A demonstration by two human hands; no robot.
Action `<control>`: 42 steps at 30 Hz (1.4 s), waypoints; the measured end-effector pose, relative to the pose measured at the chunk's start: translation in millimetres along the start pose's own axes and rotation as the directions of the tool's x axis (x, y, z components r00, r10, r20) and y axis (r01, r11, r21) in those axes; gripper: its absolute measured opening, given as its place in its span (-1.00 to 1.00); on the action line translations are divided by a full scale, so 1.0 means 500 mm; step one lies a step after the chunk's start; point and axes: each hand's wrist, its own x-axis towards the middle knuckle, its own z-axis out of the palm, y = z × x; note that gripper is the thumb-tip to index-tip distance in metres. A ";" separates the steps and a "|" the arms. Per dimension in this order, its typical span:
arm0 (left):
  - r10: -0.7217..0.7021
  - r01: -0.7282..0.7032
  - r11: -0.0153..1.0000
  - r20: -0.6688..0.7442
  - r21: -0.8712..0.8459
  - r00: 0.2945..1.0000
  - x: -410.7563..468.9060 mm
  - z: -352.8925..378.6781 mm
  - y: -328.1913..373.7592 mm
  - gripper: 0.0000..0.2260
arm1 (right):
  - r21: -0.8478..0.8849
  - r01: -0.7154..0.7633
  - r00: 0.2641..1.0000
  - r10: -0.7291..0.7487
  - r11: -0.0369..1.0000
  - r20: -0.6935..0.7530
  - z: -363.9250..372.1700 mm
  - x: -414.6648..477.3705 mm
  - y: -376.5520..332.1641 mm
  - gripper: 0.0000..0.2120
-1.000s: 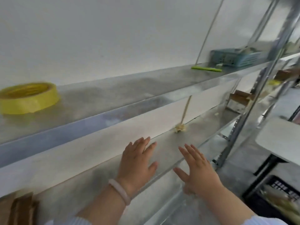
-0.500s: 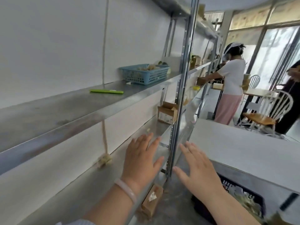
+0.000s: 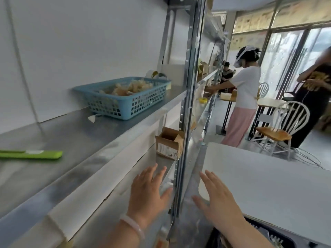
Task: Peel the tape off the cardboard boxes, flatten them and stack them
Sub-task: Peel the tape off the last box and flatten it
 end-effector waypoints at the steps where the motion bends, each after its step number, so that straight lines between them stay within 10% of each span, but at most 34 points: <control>1: -0.007 0.007 1.000 0.007 -0.005 1.000 0.033 0.011 -0.005 -0.41 | 0.011 -0.022 1.000 0.022 1.000 0.000 0.004 0.030 0.006 -0.28; 20: -0.330 0.359 0.917 0.172 -0.176 0.928 0.472 0.254 -0.037 -0.37 | 0.335 -0.148 0.945 0.033 0.930 0.326 0.122 0.638 0.174 -0.39; 29: -0.556 0.605 0.734 0.237 -0.309 0.796 0.544 0.320 -0.010 -0.30 | 0.490 -0.068 0.936 -0.114 0.869 0.332 0.194 0.783 0.219 -0.48; 36: -0.751 0.675 0.464 0.149 -0.573 0.643 0.502 0.341 -0.055 -0.39 | 0.799 0.047 0.906 -0.362 0.600 0.218 0.225 0.755 0.184 -0.67; 42: -0.830 0.790 0.223 0.314 -0.571 0.461 0.425 0.359 -0.076 -0.20 | 0.672 0.271 0.859 -0.489 0.689 0.155 0.251 0.711 0.138 -0.67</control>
